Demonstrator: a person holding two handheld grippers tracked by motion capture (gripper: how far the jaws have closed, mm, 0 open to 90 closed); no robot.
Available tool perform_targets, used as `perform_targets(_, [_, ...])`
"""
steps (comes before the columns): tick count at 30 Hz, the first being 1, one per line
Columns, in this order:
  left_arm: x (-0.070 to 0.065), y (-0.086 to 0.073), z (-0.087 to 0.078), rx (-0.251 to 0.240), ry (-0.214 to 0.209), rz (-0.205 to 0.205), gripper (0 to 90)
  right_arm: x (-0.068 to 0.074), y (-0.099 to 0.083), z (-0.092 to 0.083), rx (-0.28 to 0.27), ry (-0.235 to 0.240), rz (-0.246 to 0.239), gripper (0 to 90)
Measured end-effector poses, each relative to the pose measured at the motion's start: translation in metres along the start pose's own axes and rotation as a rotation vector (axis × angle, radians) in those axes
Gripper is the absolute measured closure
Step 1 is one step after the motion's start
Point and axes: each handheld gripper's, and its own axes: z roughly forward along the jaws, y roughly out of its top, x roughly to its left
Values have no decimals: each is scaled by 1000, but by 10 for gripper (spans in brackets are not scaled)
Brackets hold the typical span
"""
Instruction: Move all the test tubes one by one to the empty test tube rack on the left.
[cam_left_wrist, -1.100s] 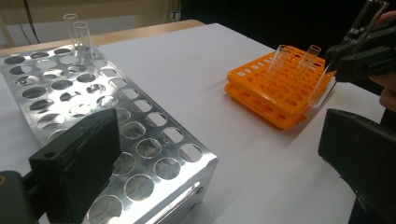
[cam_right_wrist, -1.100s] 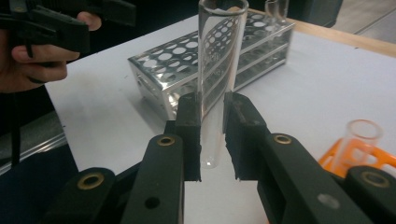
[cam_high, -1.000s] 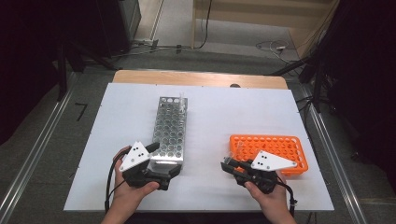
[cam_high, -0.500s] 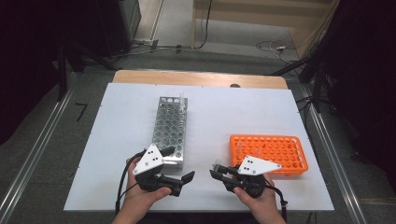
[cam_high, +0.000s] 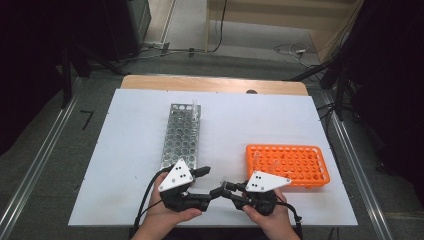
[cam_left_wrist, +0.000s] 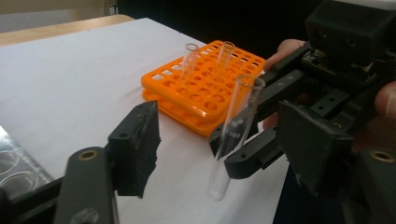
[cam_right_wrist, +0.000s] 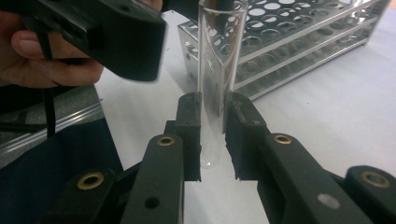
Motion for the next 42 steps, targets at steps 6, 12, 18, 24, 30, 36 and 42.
perform_targets(6, [-3, 1, 4, -2, -33, 5, 499, 2, 0, 2, 8, 14, -7, 736])
perform_targets(12, [-4, 1, 5, 2, -57, 11, 602, 4, 0, 3, 11, 25, -14, 736])
perform_targets(18, [-5, 1, 6, 7, -66, 19, 687, 5, 0, 4, 13, 29, -19, 736])
perform_targets(24, [-5, 1, 6, 8, -61, 27, 728, 6, 0, 4, 15, 36, -23, 736])
perform_targets(30, [-5, 1, 6, 7, -51, 30, 742, 6, 0, 4, 12, 36, -21, 735])
perform_targets(36, [-5, 2, 5, 1, -38, 39, 757, 6, 0, 3, 11, 32, -22, 732])
perform_targets(42, [-5, 2, 5, -3, -34, 38, 760, 6, 0, 3, 8, 32, -18, 727])
